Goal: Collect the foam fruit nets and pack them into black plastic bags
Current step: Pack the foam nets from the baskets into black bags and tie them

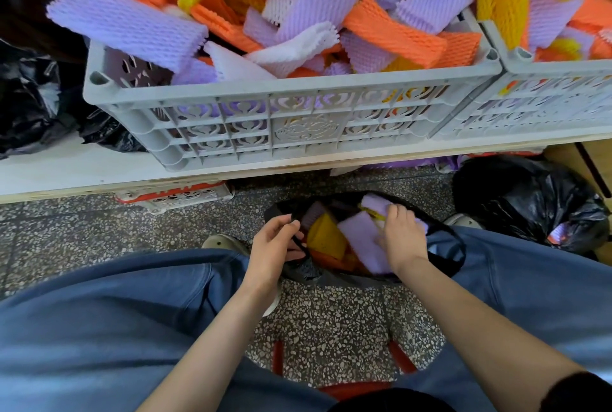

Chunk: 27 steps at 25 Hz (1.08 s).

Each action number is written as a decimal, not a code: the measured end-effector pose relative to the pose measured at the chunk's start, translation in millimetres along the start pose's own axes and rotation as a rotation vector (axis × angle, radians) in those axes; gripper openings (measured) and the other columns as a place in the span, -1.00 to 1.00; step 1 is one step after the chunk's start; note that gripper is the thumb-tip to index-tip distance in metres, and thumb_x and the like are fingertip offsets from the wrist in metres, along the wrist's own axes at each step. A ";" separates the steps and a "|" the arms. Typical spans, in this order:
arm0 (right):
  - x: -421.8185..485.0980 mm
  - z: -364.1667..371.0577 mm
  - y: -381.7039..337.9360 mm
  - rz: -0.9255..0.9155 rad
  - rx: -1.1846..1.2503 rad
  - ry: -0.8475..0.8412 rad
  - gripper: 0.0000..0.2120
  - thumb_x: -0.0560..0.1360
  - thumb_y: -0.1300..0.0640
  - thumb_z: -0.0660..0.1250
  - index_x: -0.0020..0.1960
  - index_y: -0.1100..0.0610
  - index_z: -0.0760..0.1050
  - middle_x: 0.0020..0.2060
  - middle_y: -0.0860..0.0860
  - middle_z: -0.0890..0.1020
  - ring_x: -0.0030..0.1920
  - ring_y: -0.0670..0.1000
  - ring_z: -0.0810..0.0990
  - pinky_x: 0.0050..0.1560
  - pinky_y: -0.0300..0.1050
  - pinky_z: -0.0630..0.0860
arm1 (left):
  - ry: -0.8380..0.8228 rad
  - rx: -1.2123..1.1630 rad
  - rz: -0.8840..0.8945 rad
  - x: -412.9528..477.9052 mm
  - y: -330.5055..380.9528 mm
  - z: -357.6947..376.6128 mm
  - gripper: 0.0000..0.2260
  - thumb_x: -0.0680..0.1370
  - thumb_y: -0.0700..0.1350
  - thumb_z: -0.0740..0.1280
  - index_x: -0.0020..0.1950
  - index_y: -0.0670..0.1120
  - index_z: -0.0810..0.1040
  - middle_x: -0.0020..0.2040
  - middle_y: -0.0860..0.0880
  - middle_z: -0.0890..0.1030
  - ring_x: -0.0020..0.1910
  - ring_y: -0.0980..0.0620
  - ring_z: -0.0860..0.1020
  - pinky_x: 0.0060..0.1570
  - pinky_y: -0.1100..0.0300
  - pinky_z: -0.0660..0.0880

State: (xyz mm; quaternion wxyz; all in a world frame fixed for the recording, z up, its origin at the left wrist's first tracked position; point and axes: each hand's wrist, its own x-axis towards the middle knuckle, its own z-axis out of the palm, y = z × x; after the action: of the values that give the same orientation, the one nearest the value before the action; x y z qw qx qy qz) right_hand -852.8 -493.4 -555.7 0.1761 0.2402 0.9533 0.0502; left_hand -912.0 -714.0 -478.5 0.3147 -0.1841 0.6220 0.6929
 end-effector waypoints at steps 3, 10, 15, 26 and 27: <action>-3.9 5.2 -10.8 -0.212 0.156 -0.282 -0.47 0.57 -0.01 0.22 0.42 0.22 0.16 0.34 0.13 0.37 0.35 0.07 0.36 0.23 -0.13 0.31 | -0.002 0.029 -0.015 5.6 -5.3 1.0 -0.92 0.59 -0.21 0.23 0.04 -0.08 0.49 -0.29 -0.04 0.52 -0.31 0.06 0.47 -0.30 0.22 0.54; -5.7 -84.2 -2.7 -0.578 0.193 0.000 -0.62 0.59 0.06 0.17 0.38 0.13 0.29 0.27 0.05 0.44 0.30 0.06 0.39 0.26 -0.15 0.25 | -0.146 0.598 0.187 13.8 18.7 -13.7 -0.82 0.58 -0.17 0.27 0.18 -0.11 0.48 -0.05 -0.06 0.59 -0.23 0.10 0.54 -0.21 0.34 0.48; 6.5 -189.1 -18.5 -0.694 0.406 0.495 -0.68 0.51 0.24 0.32 0.24 0.25 0.41 0.11 0.16 0.52 0.17 0.10 0.43 0.20 -0.20 0.26 | 0.017 0.944 1.026 2.6 107.8 -38.1 -0.80 0.54 -0.11 0.22 0.11 -0.10 0.53 -0.03 0.04 0.50 -0.01 0.11 0.45 0.04 0.32 0.33; 88.6 -279.7 -76.8 -0.417 0.249 0.554 0.00 0.29 0.00 0.54 0.52 0.20 0.02 0.45 0.19 0.21 0.46 0.20 0.15 0.41 0.06 0.13 | 0.445 1.298 1.059 55.4 215.4 -79.2 -0.39 0.38 0.01 0.48 0.38 -0.11 0.40 0.41 -0.14 0.37 0.44 -0.21 0.23 0.36 -0.12 0.15; 88.7 -280.1 -78.1 -0.422 0.213 0.535 -0.01 0.28 -0.01 0.54 0.51 0.17 0.05 0.41 0.18 0.27 0.42 0.19 0.22 0.36 0.05 0.19 | 0.461 1.303 1.032 57.9 218.9 -79.8 -0.38 0.37 0.01 0.48 0.38 -0.11 0.41 0.40 -0.15 0.39 0.43 -0.21 0.25 0.37 -0.13 0.15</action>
State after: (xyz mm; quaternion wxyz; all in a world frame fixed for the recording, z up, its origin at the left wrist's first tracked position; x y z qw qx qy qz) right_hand -1060.9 -523.0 -336.0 -0.0994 0.0332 0.9942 -0.0256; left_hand -1111.1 -786.2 -365.2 -0.1307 0.2026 0.9498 0.1996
